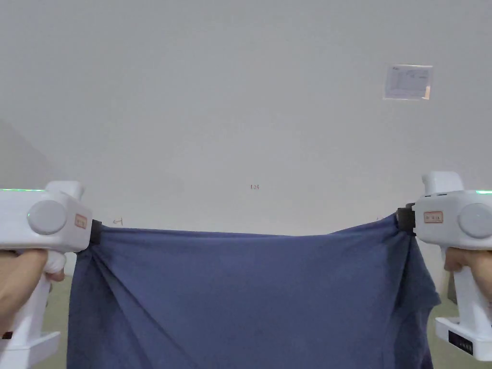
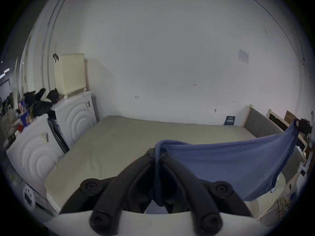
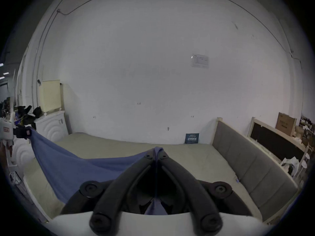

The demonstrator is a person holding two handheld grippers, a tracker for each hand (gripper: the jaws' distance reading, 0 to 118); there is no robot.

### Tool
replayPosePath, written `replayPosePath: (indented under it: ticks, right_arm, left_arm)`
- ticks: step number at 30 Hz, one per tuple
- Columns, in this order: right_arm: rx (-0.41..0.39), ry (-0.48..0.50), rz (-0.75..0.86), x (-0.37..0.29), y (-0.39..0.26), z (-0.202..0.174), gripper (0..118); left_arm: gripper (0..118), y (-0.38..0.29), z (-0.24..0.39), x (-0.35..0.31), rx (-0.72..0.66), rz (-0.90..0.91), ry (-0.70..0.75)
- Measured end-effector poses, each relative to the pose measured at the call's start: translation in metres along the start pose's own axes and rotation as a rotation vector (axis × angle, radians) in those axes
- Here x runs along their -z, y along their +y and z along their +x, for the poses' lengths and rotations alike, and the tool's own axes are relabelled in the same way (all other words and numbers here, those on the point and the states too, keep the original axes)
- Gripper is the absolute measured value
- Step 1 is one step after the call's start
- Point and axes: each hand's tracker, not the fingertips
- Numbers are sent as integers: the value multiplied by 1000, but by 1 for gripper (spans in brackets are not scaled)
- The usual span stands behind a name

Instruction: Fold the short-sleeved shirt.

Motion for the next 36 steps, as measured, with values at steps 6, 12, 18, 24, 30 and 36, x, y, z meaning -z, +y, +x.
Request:
replayPosePath:
  ticks: [6,12,18,24,30,36]
  right_arm:
    - [-32,-71,27,57,47,-2,0]
    - [-37,-105,51,112,86,-1,0]
    - [-45,-149,61,160,100,-8,0]
    - [-26,-176,62,208,80,-13,0]
    - [-51,-179,-87,243,-15,-11,0]
    - [-23,-76,-241,217,-136,-6,0]
  left_arm:
    - [2,56,20,37,-14,58,36]
    - [2,91,41,82,-11,93,71]
    - [2,108,64,137,88,131,171]
    - [2,95,72,200,53,112,184]
    - [2,20,72,254,53,-14,131]
    - [2,-89,55,270,68,-164,62]
